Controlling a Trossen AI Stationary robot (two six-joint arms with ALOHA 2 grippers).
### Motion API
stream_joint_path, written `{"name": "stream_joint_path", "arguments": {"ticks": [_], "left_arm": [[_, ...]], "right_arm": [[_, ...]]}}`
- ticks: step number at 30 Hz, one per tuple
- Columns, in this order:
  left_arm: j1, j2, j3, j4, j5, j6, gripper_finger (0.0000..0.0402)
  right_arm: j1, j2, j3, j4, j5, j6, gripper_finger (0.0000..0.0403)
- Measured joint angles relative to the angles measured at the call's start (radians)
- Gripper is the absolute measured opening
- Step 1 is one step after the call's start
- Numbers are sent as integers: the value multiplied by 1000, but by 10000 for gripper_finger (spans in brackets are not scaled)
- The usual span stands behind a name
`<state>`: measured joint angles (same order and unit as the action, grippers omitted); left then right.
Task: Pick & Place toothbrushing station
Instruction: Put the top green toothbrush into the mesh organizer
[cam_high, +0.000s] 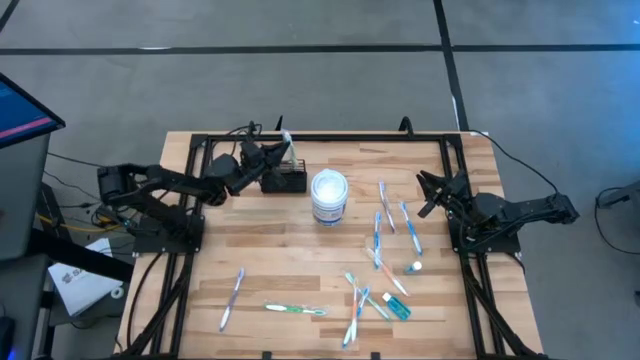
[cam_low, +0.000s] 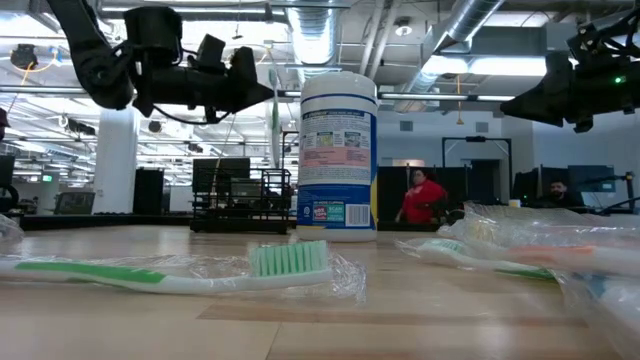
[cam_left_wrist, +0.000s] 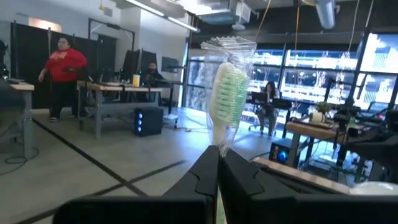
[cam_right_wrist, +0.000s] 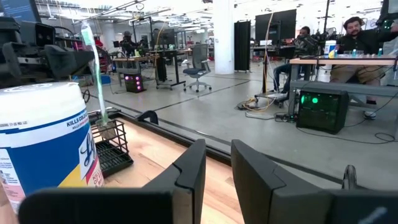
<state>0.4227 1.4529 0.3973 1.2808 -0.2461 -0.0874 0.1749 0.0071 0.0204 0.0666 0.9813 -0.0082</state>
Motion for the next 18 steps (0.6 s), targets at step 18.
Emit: {"name": "stream_joint_path", "arguments": {"ticks": [18], "left_arm": [[11,123,21,44,9,-6,1]], "right_arm": [[0,0,0,-2,0,0,69]]}}
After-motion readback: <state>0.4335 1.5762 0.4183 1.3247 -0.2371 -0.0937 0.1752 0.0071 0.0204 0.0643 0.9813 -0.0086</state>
